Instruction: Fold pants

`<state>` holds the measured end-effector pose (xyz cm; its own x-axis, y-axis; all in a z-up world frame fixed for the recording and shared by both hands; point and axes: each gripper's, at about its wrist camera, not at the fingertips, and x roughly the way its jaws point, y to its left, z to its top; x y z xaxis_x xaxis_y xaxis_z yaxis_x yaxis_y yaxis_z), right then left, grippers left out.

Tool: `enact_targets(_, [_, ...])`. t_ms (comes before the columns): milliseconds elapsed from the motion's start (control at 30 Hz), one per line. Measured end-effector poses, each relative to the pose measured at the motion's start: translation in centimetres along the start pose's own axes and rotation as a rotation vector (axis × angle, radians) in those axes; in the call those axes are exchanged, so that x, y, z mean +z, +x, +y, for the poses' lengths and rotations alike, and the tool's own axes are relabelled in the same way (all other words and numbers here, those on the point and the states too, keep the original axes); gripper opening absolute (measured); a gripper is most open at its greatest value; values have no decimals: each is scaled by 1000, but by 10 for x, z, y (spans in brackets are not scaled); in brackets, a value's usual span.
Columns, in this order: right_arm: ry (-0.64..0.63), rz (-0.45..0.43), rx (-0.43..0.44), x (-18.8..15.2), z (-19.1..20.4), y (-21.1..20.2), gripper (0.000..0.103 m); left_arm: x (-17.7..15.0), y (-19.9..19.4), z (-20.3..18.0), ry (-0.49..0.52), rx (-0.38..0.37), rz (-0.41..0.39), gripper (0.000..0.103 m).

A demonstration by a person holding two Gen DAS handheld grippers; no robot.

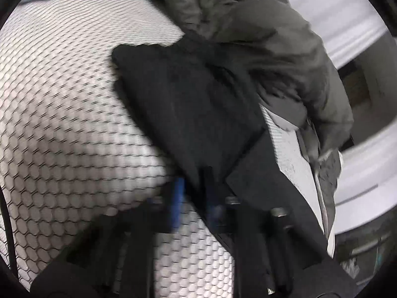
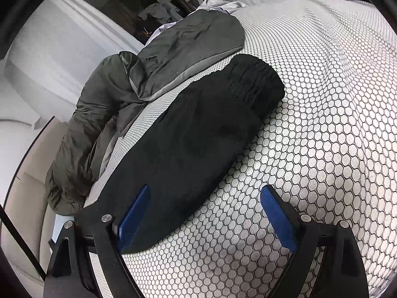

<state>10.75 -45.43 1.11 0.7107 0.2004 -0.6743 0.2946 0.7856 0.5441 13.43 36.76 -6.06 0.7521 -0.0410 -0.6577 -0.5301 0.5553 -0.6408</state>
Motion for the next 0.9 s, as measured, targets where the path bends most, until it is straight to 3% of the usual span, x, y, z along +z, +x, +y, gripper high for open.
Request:
enact_targets(67, [20, -7, -10, 3, -4, 0, 92, -3, -14, 9, -49, -9, -43, 2])
enact_targets(233, [61, -22, 7, 8, -14, -4, 92, -6, -63, 16, -21, 7, -170, 1])
enact_targets(400, [104, 25, 108, 21, -11, 22, 91, -1, -72, 37, -56, 15, -119, 1])
enact_targets(500, [147, 31, 117, 27, -12, 39, 87, -7, -73, 32, -18, 3, -91, 1])
enact_targets(567, [164, 22, 114, 30, -12, 47, 79, -10, -73, 22, 17, -5, -88, 2])
enact_targets(600, [168, 19, 111, 31, -12, 50, 65, -12, -74, 18, 35, -15, -85, 2])
enact_targets(633, [172, 23, 118, 32, -12, 53, 37, -14, -73, 15, 43, -23, -80, 8])
enact_targets(700, [194, 34, 131, 30, -14, 55, 15, -17, -69, 10, 43, -36, -61, 27])
enact_targets(733, [186, 26, 132, 29, -15, 49, 10, -19, -64, 7, 41, -35, -57, 35])
enact_targets(833, [158, -8, 122, 22, -18, 23, 8, -23, -50, -1, 37, -47, -10, 36])
enact_targets(900, [154, -16, 65, 15, -28, 16, 10, -25, -38, -6, 46, -52, 33, 36])
